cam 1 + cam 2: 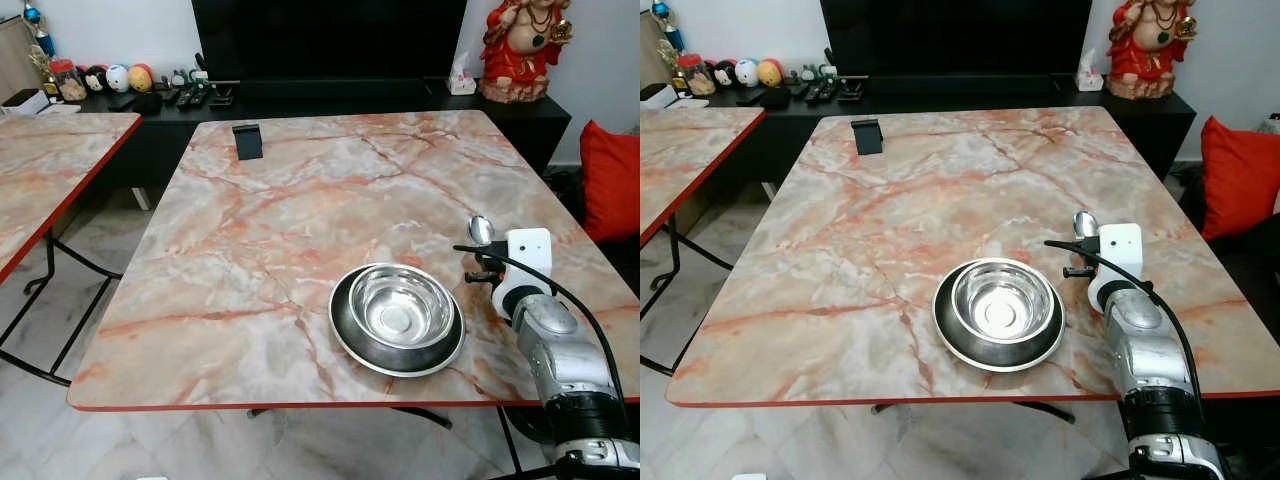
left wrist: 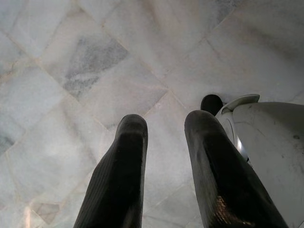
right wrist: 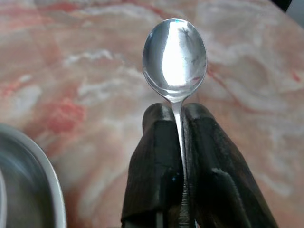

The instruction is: Setting the table

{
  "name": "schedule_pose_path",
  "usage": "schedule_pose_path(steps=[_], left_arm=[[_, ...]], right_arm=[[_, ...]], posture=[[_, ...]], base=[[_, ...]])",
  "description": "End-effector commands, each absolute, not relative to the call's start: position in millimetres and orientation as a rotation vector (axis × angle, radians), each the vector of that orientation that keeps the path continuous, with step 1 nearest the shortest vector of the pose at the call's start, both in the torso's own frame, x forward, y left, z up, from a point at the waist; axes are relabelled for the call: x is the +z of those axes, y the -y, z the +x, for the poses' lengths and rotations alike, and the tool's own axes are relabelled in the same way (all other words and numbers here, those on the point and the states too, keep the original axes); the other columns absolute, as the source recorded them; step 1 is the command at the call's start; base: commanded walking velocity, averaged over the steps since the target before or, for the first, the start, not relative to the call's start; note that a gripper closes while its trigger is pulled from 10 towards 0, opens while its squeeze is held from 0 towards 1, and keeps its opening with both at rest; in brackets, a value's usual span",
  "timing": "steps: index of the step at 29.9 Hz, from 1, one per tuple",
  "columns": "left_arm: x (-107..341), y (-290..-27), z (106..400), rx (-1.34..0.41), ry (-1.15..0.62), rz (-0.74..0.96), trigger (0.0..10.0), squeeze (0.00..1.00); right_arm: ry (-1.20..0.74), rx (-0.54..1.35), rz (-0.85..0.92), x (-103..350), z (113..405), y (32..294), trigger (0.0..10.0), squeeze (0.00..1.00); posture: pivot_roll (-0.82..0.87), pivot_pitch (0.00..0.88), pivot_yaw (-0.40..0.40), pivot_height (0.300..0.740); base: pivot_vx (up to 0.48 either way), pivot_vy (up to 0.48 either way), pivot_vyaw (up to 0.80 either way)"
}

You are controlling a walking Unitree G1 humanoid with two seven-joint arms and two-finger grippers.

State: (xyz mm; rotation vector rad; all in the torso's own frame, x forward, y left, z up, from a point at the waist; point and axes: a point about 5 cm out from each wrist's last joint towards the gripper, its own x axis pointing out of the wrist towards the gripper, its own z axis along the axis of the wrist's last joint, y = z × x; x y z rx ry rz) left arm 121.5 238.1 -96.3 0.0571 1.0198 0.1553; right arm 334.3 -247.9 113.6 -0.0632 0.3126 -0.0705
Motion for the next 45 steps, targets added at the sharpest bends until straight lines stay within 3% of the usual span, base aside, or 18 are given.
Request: schedule_pose_path(steps=[1,26,29,31,38,45], left_arm=[[-97.0,-240.5,118.8,0.161,-1.04,0.056,10.0,0.0],[-97.1,-240.3,118.8,0.17,-1.04,0.049,10.0,0.0],[-84.9,-222.8,155.6,0.119,-0.868,0.05,10.0,0.0],[-83.4,-220.6,158.7,0.115,-0.848,0.051,10.0,0.0],[-91.1,-230.9,138.8,0.138,-0.942,0.043,10.0,0.0],[-90.9,-232.1,138.6,0.14,-0.943,0.048,10.0,0.0]], right_arm=[[-0.339,-0.083,-0.037,108.2,331.7,252.5,10.0,0.0],[-0.454,-0.059,0.068,69.8,319.2,238.1,10.0,0.0],[-0.463,-0.068,0.048,67.6,318.0,240.8,10.0,0.0],[-0.466,-0.071,0.042,67.0,317.6,241.7,10.0,0.0],[-0.451,-0.087,-0.035,68.6,315.6,250.1,10.0,0.0],[-0.378,-0.099,-0.031,81.6,320.0,254.3,10.0,0.0]], posture=[[-0.11,0.0,0.035,0.732],[-0.09,0.0,0.027,0.732],[-0.09,0.0,0.026,0.732],[-0.09,0.0,0.027,0.732],[-0.09,0.0,0.03,0.732],[-0.09,0.0,0.033,0.732]], base=[[0.0,0.0,0.0],[0.0,0.0,0.0],[0.0,0.0,0.0],[0.0,0.0,0.0],[0.0,0.0,0.0],[0.0,0.0,0.0]])
